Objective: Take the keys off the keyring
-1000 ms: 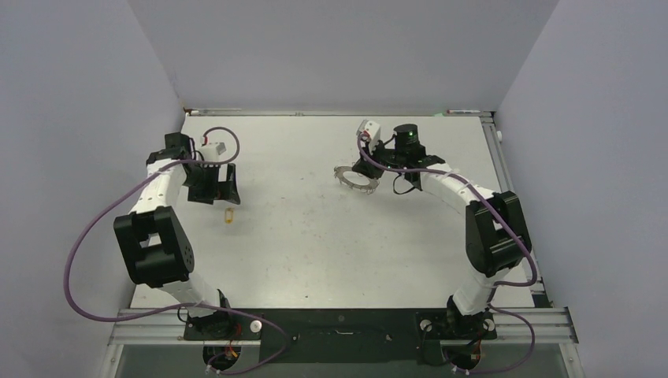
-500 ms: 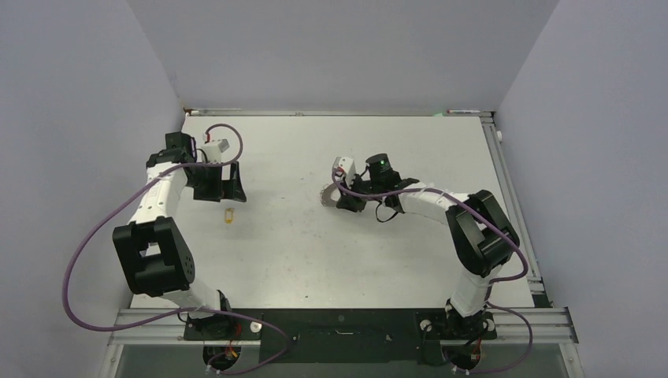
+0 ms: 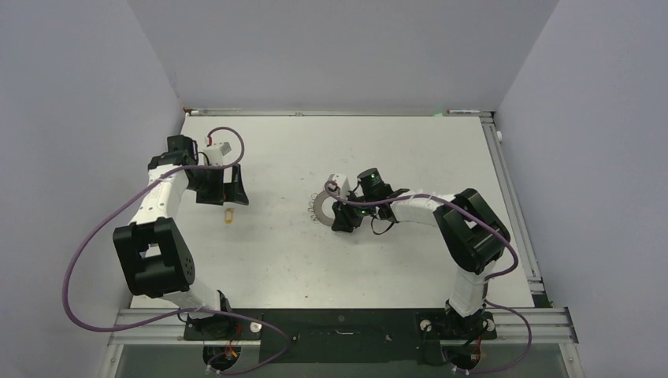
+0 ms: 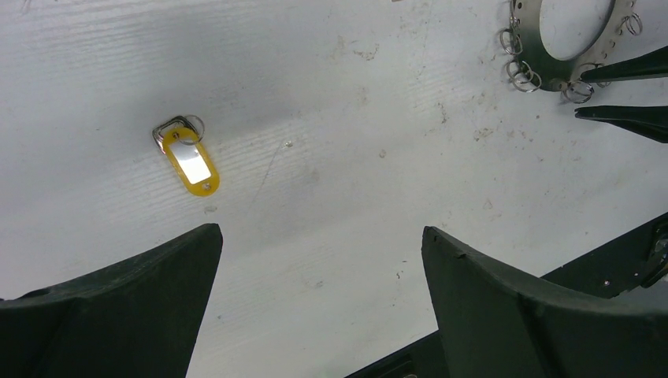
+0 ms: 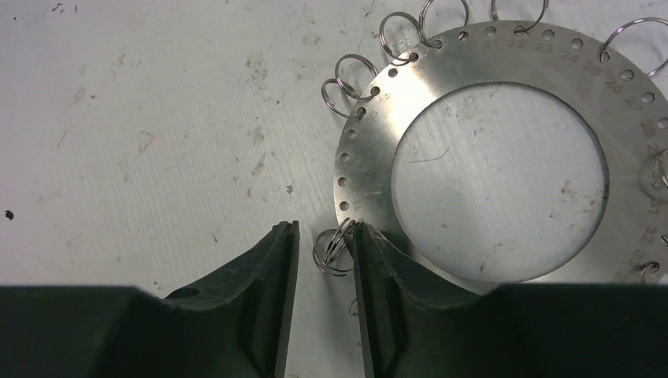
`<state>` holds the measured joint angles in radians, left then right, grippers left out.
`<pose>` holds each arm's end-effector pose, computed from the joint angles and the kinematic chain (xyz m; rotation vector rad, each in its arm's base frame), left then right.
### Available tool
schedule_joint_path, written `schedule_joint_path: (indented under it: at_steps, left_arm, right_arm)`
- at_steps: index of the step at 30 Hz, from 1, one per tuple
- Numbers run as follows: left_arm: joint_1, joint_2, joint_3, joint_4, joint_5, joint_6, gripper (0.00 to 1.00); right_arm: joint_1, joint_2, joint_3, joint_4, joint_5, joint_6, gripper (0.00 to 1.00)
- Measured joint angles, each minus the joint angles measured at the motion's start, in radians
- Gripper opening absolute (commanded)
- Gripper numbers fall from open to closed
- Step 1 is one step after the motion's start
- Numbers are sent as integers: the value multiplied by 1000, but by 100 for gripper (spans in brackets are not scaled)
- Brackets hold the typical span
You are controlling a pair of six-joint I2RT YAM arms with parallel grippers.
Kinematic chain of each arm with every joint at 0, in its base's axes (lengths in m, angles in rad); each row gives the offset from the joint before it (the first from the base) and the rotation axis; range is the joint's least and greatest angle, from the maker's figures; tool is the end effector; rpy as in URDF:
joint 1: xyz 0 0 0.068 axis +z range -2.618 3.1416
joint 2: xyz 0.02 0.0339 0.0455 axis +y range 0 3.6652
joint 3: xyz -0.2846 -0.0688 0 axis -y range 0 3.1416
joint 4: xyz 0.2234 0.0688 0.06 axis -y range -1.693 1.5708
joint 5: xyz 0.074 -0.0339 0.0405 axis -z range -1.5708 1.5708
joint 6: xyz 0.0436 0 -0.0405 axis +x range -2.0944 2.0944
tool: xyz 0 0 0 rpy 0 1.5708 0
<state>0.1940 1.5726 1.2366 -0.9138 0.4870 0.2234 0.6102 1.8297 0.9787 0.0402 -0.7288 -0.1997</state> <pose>0.2853 0.0353 0.2743 0.1470 2.6747 -0.5607 0.2773 0.2293 0.1830 -1.2475 2.0070 1.0626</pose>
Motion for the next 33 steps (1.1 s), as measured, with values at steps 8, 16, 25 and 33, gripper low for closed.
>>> schedule_joint_path:
  at_steps: [8, 16, 25, 33]
  left_arm:
    - [-23, -10, -7, 0, 0, 16, 96]
    - [-209, -128, -119, 40, -86, 66, 96]
    - [-259, -195, -147, 106, -101, 25, 96]
    - [-51, -146, -109, 193, -35, -66, 96]
  right_arm:
    - [-18, -9, -5, -18, -27, 26, 58]
    - [-158, -153, -8, -53, -58, 43, 97]
    - [-405, -291, -8, -64, -63, 102, 90]
    - [-711, -347, -47, 10, -51, 198, 90]
